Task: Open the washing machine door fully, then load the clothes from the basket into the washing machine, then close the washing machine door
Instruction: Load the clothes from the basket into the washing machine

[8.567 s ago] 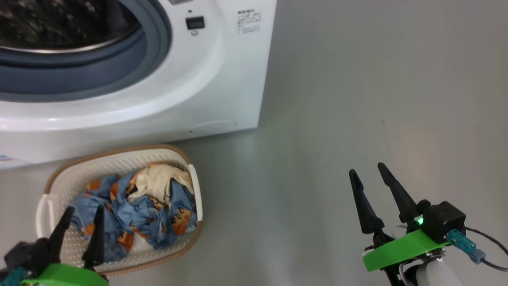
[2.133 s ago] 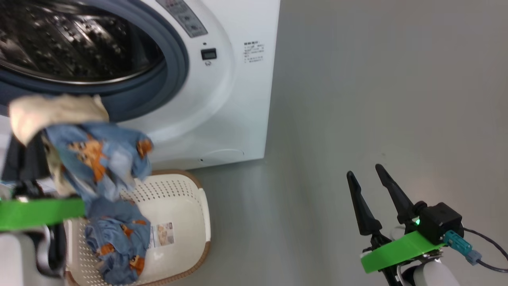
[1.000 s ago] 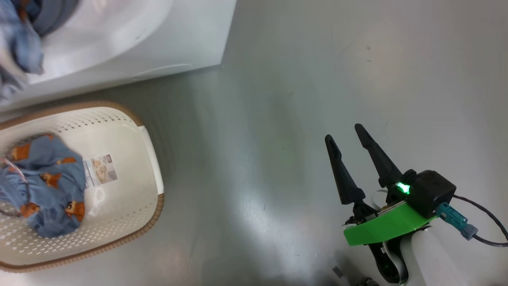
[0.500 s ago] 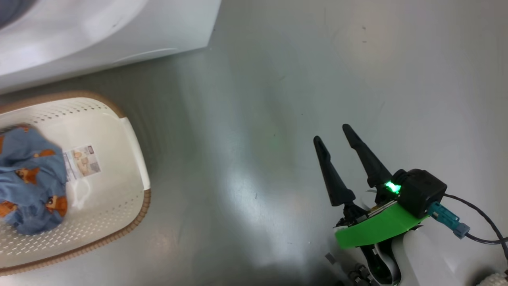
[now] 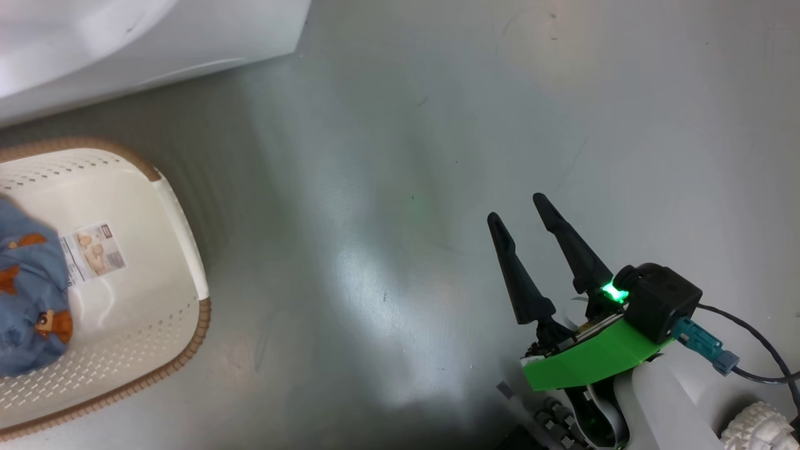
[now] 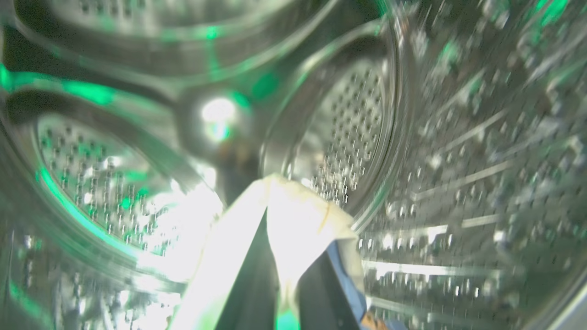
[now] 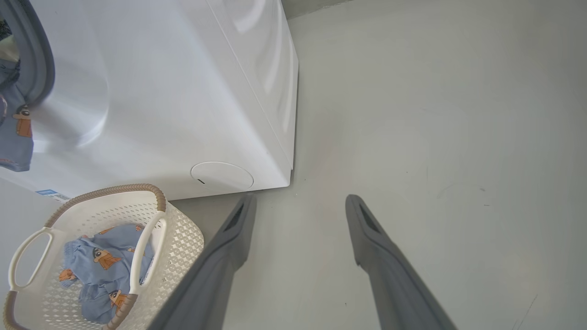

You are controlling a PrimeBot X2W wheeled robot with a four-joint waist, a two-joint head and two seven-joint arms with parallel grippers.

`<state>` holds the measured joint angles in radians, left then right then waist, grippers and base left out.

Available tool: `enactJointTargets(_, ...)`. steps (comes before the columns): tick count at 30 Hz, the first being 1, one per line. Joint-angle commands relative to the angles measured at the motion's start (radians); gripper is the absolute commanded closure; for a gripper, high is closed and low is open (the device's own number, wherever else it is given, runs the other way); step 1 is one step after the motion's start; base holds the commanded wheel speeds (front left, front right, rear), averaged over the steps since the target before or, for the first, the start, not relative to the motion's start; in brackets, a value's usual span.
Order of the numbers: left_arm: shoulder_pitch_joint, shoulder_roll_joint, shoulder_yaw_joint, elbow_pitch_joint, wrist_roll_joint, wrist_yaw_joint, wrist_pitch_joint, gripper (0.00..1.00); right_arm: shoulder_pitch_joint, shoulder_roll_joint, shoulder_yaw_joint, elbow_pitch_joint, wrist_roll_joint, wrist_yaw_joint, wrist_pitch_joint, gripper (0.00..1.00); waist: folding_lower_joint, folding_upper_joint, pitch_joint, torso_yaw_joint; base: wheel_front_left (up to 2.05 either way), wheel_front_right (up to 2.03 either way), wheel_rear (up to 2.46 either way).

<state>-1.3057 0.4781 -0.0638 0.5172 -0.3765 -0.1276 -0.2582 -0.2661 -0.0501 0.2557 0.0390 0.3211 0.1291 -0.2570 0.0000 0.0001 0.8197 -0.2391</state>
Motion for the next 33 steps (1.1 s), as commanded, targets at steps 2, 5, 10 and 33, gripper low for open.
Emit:
enactJointTargets(2,0.023,0.052,0.023,0.001,0.001,-0.003,-0.003,0.0,0.013,0.0,0.022,-0.014,0.015,0.002,-0.005,0.0,0.0,-0.0001,-0.005,0.004,0.0,0.0,0.0)
enactJointTargets(5,0.025,0.048,0.016,0.008,0.003,-0.003,-0.003,0.0,0.005,0.0,0.016,-0.011,0.015,0.002,-0.005,0.0,0.0,-0.0001,-0.007,0.013,0.0,0.0,0.0)
enactJointTargets(10,0.049,0.031,-0.001,0.027,-0.013,-0.003,-0.003,0.0,-0.005,0.0,0.002,0.001,0.012,0.002,-0.005,0.0,0.0,-0.0001,-0.026,0.036,0.0,0.0,0.0)
enactJointTargets(33,0.287,-0.05,-0.012,-0.07,-0.078,-0.003,-0.004,0.0,-0.019,0.0,-0.046,0.059,0.0,0.002,-0.005,0.0,0.0,-0.0001,-0.162,0.134,0.0,0.0,0.0)
